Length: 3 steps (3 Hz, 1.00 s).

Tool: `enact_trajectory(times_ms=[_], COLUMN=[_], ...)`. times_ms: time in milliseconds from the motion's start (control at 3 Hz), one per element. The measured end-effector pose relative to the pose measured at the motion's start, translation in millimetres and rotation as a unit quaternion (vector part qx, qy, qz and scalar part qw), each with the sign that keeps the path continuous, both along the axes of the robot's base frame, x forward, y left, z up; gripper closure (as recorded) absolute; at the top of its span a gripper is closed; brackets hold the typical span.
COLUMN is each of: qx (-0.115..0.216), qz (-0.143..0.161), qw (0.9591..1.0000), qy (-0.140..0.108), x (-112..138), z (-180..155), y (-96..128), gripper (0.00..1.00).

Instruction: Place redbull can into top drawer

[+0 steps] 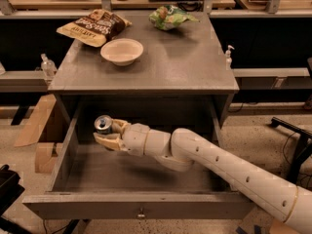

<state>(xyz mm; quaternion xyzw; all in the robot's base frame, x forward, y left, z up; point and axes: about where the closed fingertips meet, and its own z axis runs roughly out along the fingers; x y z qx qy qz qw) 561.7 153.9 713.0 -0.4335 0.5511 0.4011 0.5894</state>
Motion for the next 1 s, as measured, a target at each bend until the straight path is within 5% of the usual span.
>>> enact_trajectory(times_ms=[667, 1000], qx=[0.001, 0.001], qz=[0.003, 0.003], qw=[1.0000, 1.0000], qy=[-0.001, -0.001], x=[-1.6, -1.6], z=[1.2, 1.2], y=[3.5, 3.5], gripper=[0.00, 0.00])
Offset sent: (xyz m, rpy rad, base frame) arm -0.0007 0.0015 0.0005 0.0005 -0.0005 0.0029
